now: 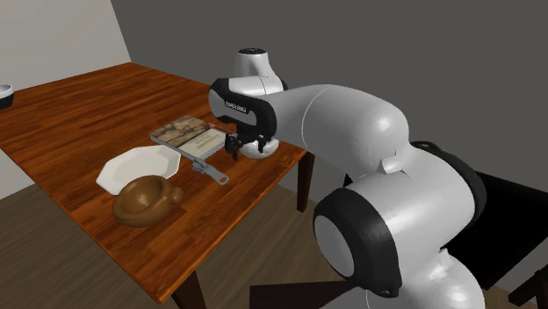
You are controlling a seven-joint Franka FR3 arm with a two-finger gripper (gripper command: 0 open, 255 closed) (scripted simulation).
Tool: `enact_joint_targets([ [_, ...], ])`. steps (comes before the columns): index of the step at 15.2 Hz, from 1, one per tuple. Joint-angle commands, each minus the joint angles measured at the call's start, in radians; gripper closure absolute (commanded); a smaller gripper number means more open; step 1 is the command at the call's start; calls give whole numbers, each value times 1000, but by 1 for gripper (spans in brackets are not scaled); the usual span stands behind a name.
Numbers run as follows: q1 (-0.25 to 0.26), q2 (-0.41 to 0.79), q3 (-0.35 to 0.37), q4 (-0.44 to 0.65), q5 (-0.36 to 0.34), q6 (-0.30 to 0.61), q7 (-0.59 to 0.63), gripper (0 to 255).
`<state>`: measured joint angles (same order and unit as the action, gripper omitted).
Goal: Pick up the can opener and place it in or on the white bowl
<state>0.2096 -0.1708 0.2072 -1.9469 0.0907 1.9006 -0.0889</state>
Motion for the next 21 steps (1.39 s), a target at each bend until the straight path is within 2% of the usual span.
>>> enact_joint_targets([
  [1,18,60,25,50,-17,6,0,0],
  [10,118,320,121,276,-125,10,8,0],
  [18,122,348,121,208,-137,104,14,0],
  [21,122,348,121,208,-137,104,14,0],
])
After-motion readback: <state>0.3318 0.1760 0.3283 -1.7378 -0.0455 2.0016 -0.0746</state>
